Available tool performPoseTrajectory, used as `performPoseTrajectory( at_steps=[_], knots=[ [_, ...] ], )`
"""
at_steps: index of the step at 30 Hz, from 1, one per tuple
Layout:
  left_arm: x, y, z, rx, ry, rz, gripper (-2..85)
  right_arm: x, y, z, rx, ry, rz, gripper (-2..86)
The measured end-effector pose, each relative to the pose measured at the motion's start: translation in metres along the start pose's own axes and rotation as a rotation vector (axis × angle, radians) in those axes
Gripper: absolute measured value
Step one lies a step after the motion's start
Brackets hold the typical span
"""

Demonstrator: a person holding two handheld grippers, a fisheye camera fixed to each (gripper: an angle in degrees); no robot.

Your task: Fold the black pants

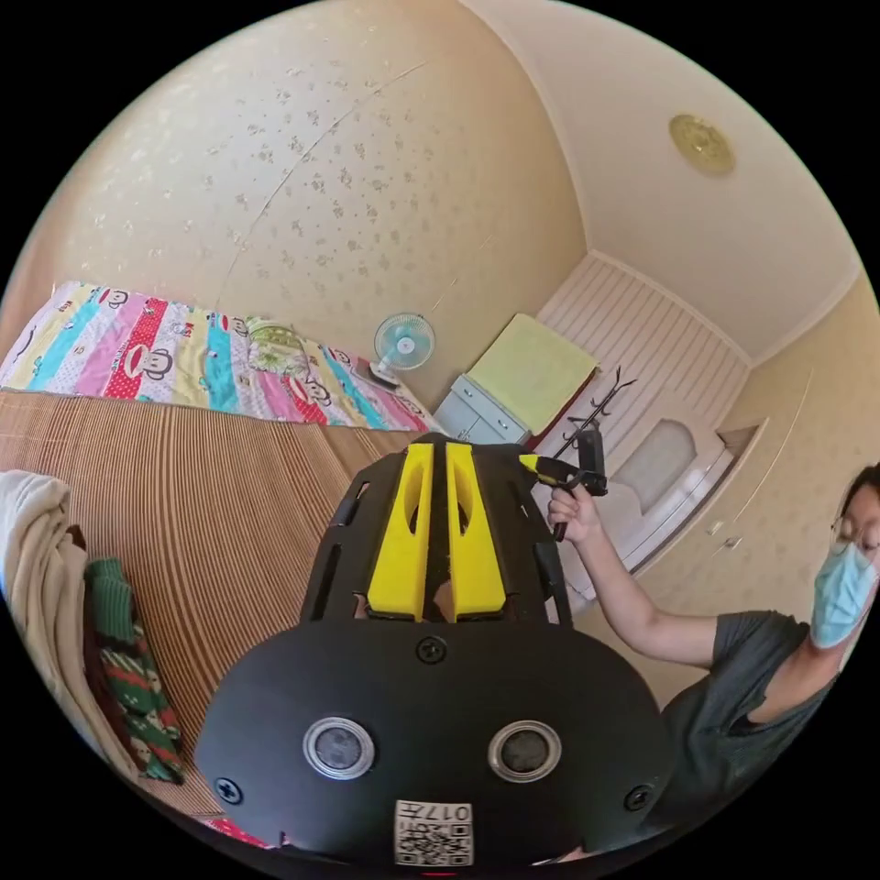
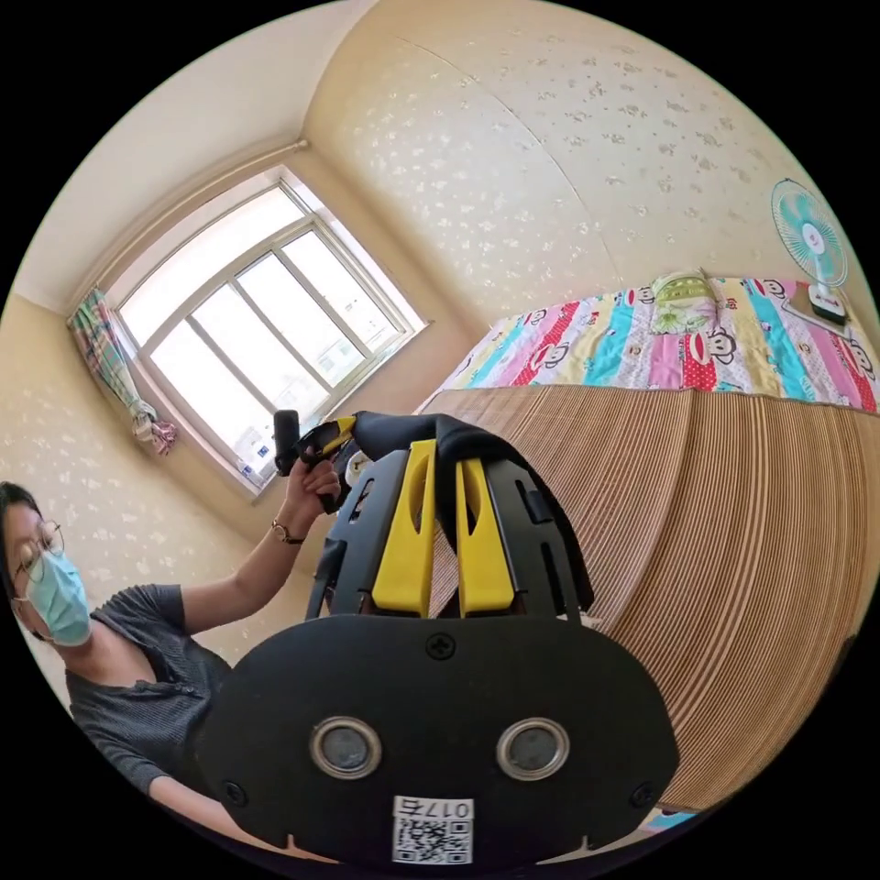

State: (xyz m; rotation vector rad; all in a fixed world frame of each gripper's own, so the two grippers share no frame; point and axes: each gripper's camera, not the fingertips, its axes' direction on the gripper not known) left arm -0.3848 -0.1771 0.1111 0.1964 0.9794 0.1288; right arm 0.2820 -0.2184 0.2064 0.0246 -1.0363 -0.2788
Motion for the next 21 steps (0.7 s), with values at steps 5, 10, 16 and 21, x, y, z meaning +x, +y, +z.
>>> performPoseTrajectory(
  at_steps=[5,10,16,21],
  knots=[
    [-0.013,0.169,0.039,-0.213,0.128,-0.121,1.7,0.026,0.151,0.035,-0.134,-0.092,0.122,2.4],
    [-0.028,0.264,0.073,-0.433,0.001,-0.344,3.4,0.054,0.236,0.061,-0.358,0.034,0.392,7.2],
    [-0.075,0.206,0.067,-0.166,0.010,-0.477,15.8,0.076,0.171,0.047,-0.326,0.011,0.355,15.7],
    [-0.101,0.151,0.121,-0.279,-0.062,-0.499,18.3,0.092,0.129,0.035,-0.355,-0.155,0.362,15.4]
  ],
)
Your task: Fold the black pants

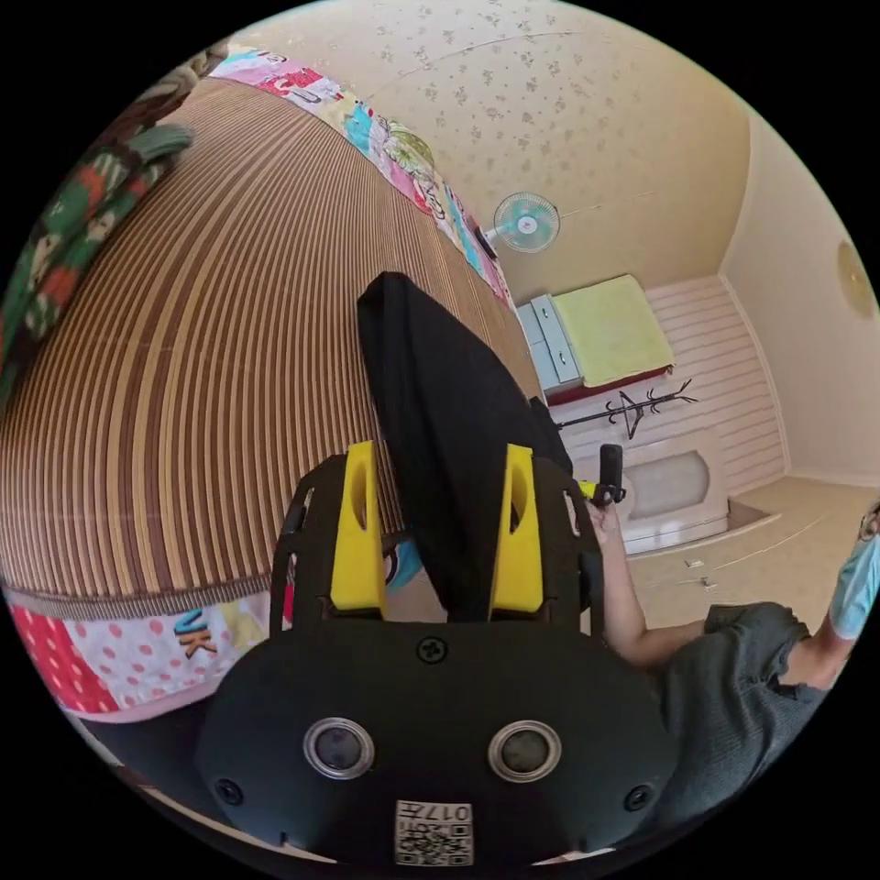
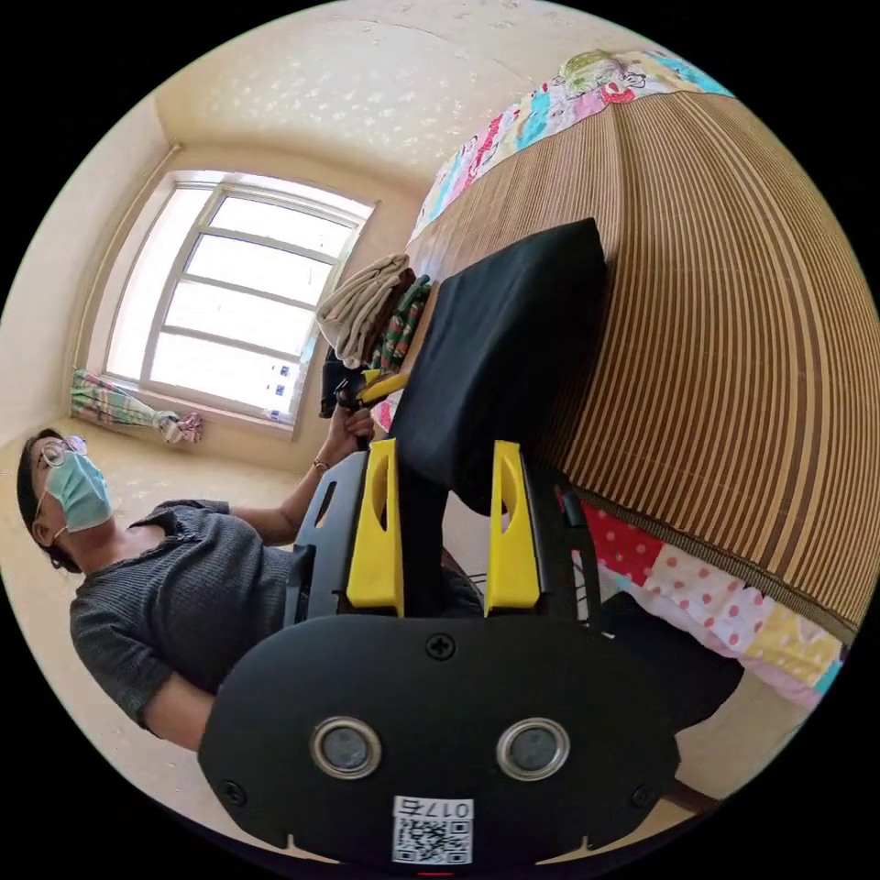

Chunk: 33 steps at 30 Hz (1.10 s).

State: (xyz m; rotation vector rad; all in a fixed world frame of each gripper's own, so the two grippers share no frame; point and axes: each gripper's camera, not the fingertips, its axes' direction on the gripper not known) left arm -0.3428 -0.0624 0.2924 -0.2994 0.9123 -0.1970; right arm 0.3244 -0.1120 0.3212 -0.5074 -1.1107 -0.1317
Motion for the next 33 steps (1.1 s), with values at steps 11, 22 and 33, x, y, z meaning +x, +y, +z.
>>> performPoseTrajectory(
  at_steps=[11,22,33],
  knots=[
    [0.017,-0.004,0.062,-0.068,-0.014,-0.024,16.5,0.053,-0.045,0.074,0.109,0.002,0.143,17.2],
    [0.061,0.048,-0.013,-0.032,-0.059,0.037,7.5,0.014,-0.011,0.109,0.064,-0.270,0.092,10.4],
    [0.201,0.082,-0.334,0.439,-0.492,0.316,7.8,-0.258,-0.160,0.183,0.068,-0.439,-0.371,8.9]
  ],
)
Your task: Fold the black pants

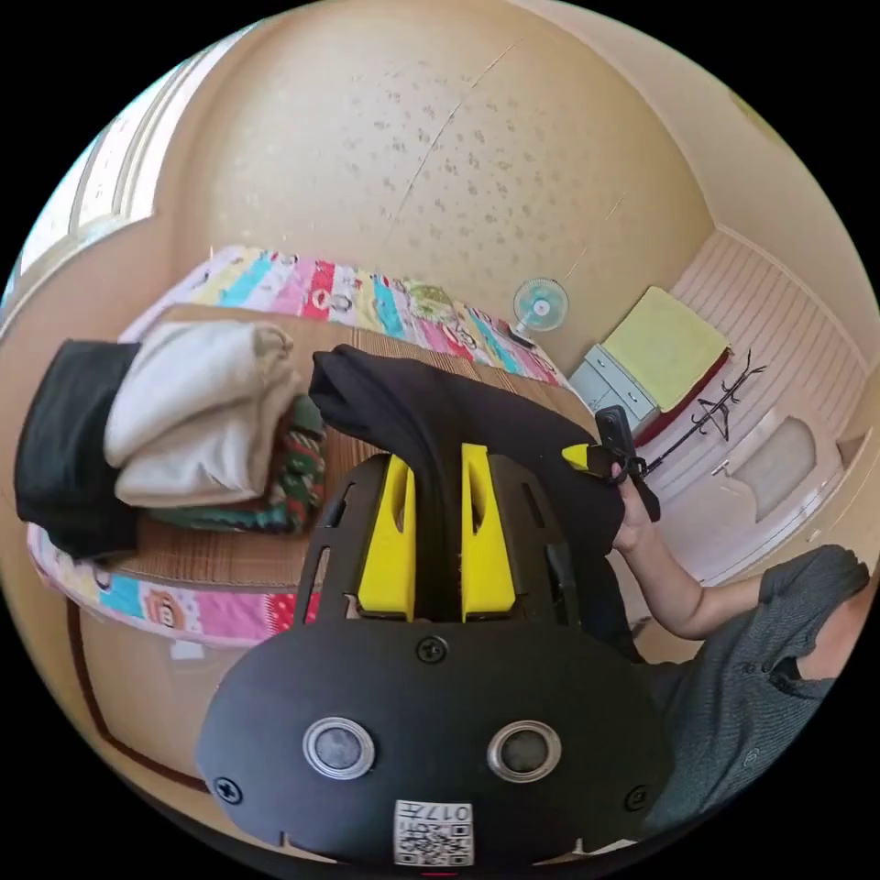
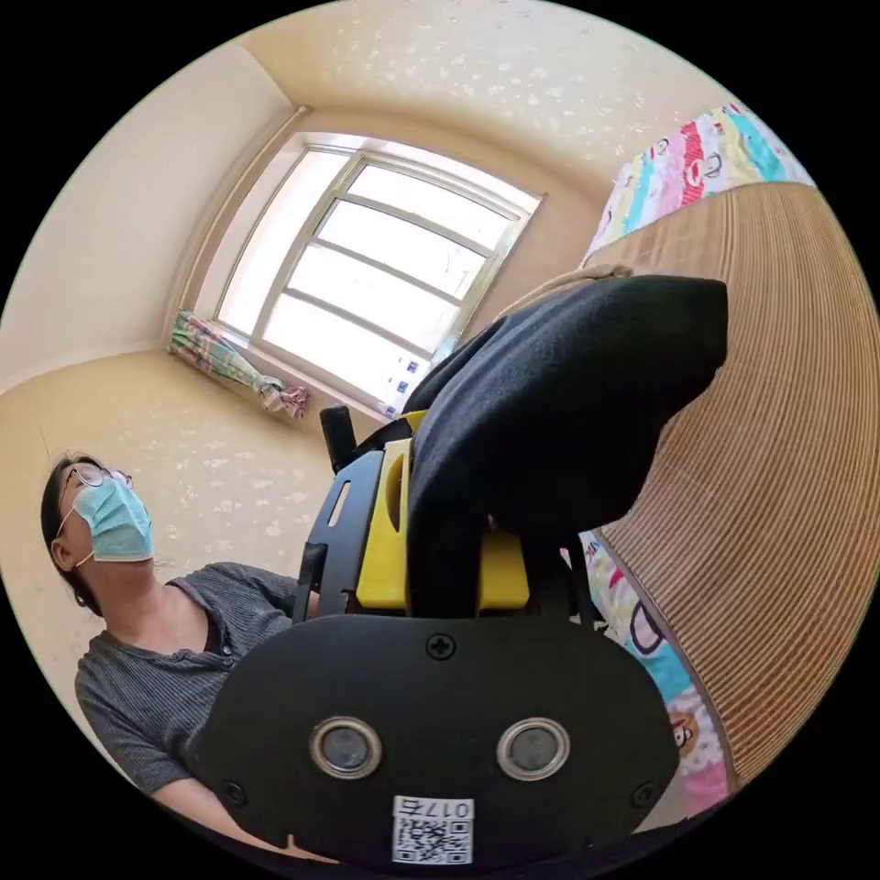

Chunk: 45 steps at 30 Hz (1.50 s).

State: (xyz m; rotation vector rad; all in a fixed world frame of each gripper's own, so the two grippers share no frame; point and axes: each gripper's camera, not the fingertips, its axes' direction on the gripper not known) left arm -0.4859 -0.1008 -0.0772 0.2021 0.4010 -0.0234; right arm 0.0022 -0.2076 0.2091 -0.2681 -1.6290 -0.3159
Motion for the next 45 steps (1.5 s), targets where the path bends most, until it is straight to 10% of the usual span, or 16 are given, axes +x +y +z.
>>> performPoseTrajectory(
  at_steps=[7,12,14,19,30,45],
  knots=[
    [-0.165,-0.114,-0.051,-0.137,-0.277,-0.262,12.0,0.013,-0.124,0.138,-0.002,0.218,0.109,9.9],
    [-0.258,-0.043,0.053,-0.380,-0.352,-0.504,13.5,0.105,-0.103,0.215,-0.089,0.416,0.205,9.5],
    [-0.262,0.007,0.045,-0.094,-0.284,-0.525,16.5,0.098,-0.096,0.214,-0.072,0.424,0.145,9.4],
    [-0.255,0.025,0.024,-0.079,-0.253,-0.561,16.7,0.060,-0.086,0.210,-0.263,0.520,-0.044,9.2],
    [-0.043,0.118,-0.080,0.277,0.085,-0.168,0.5,0.059,0.143,-0.082,-0.144,0.570,0.249,2.9],
    [0.207,0.203,0.160,-0.275,0.430,-0.016,-0.8,-0.046,0.471,-0.467,0.864,1.135,0.821,8.2]
  ],
)
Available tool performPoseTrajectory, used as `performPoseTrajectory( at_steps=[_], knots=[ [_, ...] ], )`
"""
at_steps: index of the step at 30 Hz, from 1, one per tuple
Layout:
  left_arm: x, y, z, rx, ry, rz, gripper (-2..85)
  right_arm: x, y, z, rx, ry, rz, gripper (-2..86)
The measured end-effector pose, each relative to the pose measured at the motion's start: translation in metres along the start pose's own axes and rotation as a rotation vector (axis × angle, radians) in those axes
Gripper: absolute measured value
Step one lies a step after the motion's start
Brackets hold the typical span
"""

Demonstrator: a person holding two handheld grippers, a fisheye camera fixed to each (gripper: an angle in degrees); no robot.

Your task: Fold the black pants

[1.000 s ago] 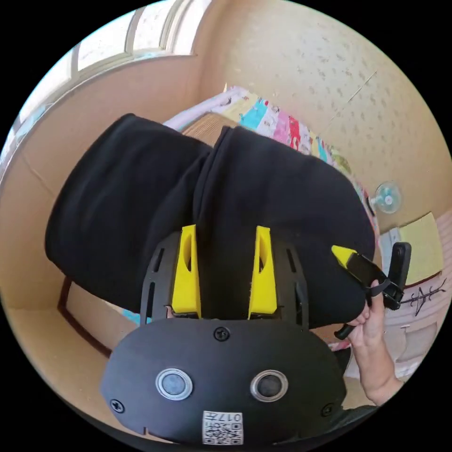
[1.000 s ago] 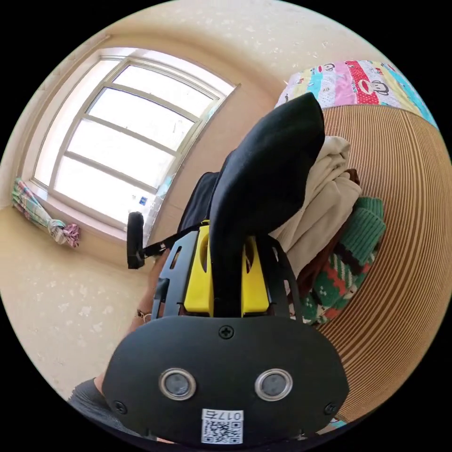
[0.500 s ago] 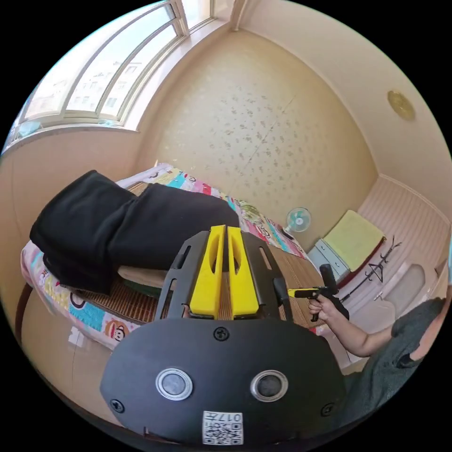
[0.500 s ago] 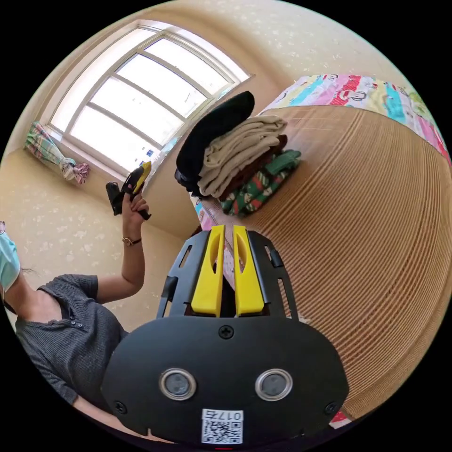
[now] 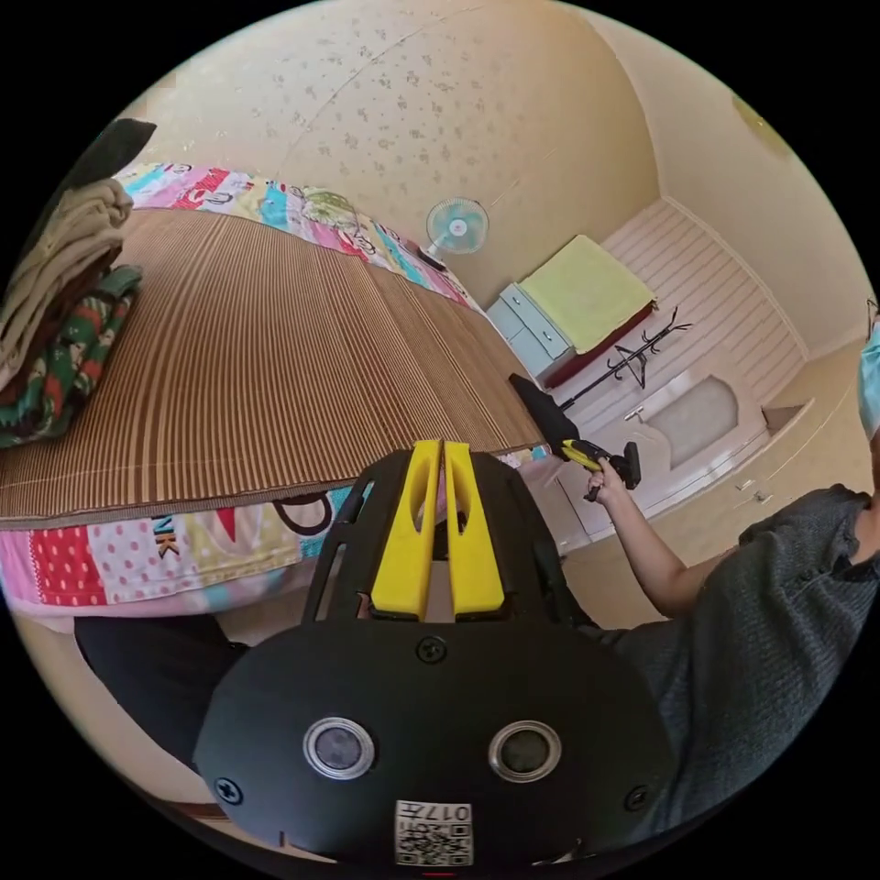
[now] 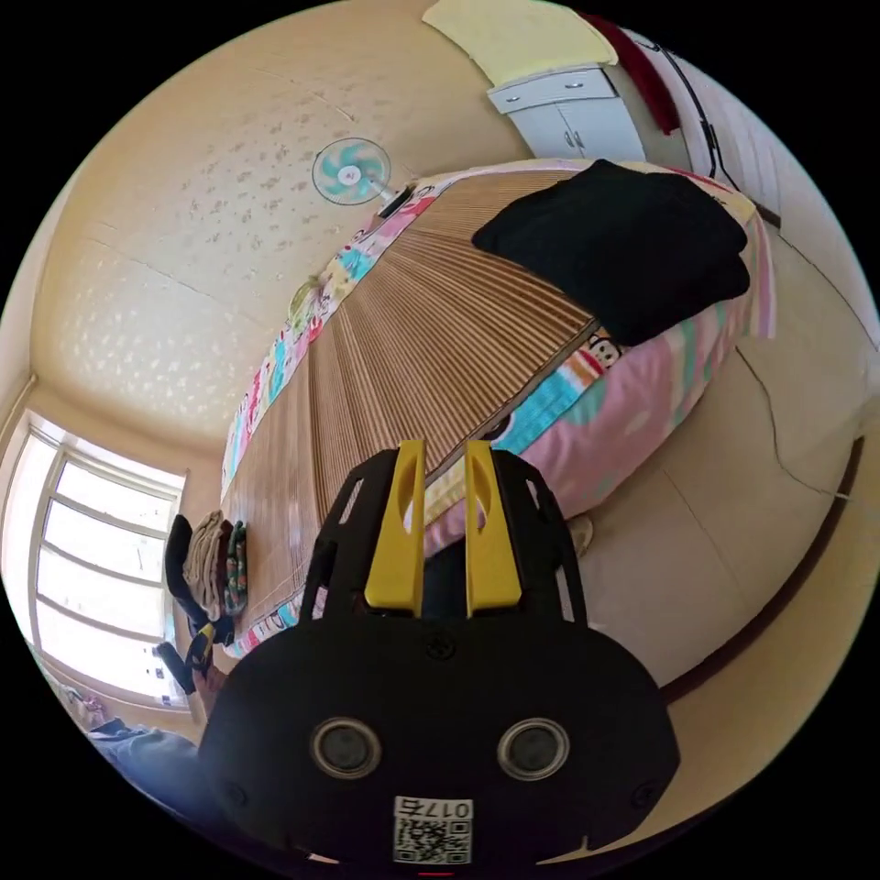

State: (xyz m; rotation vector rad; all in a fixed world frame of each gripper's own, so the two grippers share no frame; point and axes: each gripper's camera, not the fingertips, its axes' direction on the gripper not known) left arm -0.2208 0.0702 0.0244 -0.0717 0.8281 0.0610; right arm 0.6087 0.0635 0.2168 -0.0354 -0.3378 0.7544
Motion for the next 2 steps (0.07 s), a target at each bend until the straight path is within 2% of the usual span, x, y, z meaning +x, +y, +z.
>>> performPoseTrajectory(
  at_steps=[2],
  knots=[
    [0.013,-0.009,0.019,-0.033,-0.034,0.028,-0.8,0.033,-0.023,-0.006,0.060,0.005,0.083,10.2]
  ],
)
